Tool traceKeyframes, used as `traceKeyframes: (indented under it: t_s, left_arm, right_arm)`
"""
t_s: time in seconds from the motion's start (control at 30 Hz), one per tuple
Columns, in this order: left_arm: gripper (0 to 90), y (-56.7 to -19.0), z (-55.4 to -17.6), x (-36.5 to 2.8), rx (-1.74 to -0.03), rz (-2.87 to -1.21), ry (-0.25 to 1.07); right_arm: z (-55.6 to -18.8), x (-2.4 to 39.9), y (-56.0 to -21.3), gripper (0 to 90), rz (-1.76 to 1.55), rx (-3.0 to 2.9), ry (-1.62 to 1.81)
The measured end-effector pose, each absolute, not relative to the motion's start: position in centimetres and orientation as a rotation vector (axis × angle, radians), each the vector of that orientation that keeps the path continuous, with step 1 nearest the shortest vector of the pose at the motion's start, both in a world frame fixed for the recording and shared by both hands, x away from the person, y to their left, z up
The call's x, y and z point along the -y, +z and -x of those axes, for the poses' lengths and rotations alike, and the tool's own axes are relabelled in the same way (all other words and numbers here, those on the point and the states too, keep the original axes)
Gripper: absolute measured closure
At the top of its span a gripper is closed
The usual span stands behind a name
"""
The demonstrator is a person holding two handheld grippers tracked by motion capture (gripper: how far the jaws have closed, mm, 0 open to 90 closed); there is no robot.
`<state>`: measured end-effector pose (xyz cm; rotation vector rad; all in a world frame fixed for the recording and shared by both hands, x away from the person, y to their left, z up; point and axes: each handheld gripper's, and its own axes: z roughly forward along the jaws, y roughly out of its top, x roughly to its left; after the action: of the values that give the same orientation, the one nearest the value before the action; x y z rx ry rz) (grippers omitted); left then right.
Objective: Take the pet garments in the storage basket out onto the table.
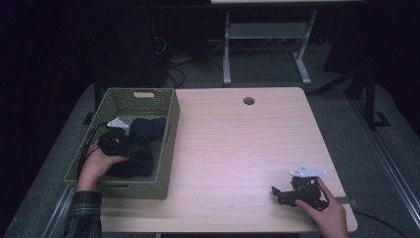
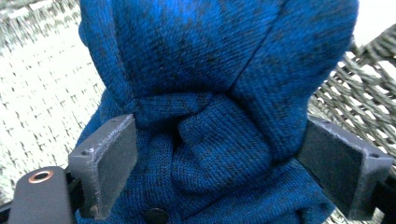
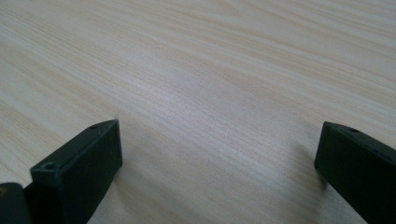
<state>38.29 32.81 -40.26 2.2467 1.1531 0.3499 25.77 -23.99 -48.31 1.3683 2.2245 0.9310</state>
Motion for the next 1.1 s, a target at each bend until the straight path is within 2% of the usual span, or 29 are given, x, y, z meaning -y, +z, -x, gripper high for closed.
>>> traceKeyframes:
  t_s: [0.13,0.27,0.33,0.43,0.53,0.7,1.1]
  left_arm:
    - [16.2,-40.7,-38.5,-32.8,-1.168,-2.273,0.323]
    - [34.6,-40.7,-38.4,-32.8,-1.153,-2.3,0.301]
    - [50.3,-40.6,-38.3,-32.8,-1.131,-2.304,0.283]
    - [67.0,-40.5,-38.2,-32.8,-1.139,-2.309,0.256]
    - [77.3,-40.2,-38.3,-33.1,-1.141,-2.295,0.212]
    - [78.5,-39.6,-38.1,-33.4,-1.187,-2.241,0.214]
    - [79.3,-36.7,-37.0,-34.5,-1.176,-2.077,0.274]
  right_arm:
    - [-25.8,24.0,-48.3,0.5,-1.367,-2.225,0.93]
    - [-25.8,24.0,-48.3,0.4,-1.367,-2.224,0.93]
    - [-25.8,24.0,-48.3,0.5,-1.366,-2.225,0.929]
    - [-25.7,24.0,-48.3,0.4,-1.367,-2.225,0.929]
    - [-25.7,24.0,-48.3,0.4,-1.366,-2.225,0.929]
    - [-25.7,24.0,-48.3,0.5,-1.366,-2.225,0.929]
    - [-25.7,24.1,-48.3,0.5,-1.366,-2.225,0.929]
